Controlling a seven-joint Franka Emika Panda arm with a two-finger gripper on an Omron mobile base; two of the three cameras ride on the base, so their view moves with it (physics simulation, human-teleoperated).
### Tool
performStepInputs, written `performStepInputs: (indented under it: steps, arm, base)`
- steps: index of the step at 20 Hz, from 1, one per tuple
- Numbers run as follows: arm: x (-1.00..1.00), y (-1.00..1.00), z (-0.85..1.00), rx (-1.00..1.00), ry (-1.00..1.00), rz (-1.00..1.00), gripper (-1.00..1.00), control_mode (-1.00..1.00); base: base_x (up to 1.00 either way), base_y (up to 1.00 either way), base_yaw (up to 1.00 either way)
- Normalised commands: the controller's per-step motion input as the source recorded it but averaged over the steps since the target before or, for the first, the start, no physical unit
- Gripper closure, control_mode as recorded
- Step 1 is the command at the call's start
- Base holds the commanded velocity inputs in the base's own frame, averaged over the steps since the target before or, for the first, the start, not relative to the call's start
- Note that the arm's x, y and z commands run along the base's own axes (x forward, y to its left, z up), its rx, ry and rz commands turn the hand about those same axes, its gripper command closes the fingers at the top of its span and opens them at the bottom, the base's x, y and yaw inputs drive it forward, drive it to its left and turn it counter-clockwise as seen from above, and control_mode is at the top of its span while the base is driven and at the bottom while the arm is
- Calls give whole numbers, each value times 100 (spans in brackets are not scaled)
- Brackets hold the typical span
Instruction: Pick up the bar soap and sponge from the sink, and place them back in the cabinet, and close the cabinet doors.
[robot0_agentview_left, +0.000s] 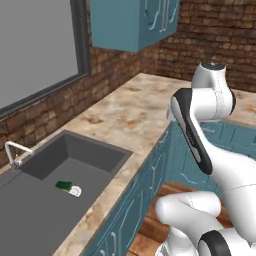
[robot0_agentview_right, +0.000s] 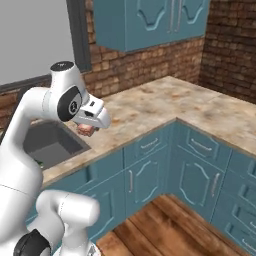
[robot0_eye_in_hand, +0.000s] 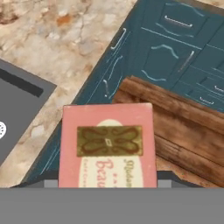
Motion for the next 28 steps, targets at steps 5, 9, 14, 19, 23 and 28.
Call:
performStepInputs:
  steps: [5, 9, 14, 19, 23, 28]
  arm:
    - [0, 0, 0, 0, 0, 0, 100, 100]
    - [0, 0, 0, 0, 0, 0, 100, 100]
    - [0, 0, 0, 0, 0, 0, 100, 100]
    - [0, 0, 0, 0, 0, 0, 100, 100]
    - [0, 0, 0, 0, 0, 0, 100, 100]
    - [0, 0, 0, 0, 0, 0, 100, 100]
  base:
    - [1, -20, -42]
    - [1, -27, -46]
    - [5, -29, -45]
    - [11, -37, -43]
    - [8, -46, -41]
    - [2, -50, -43]
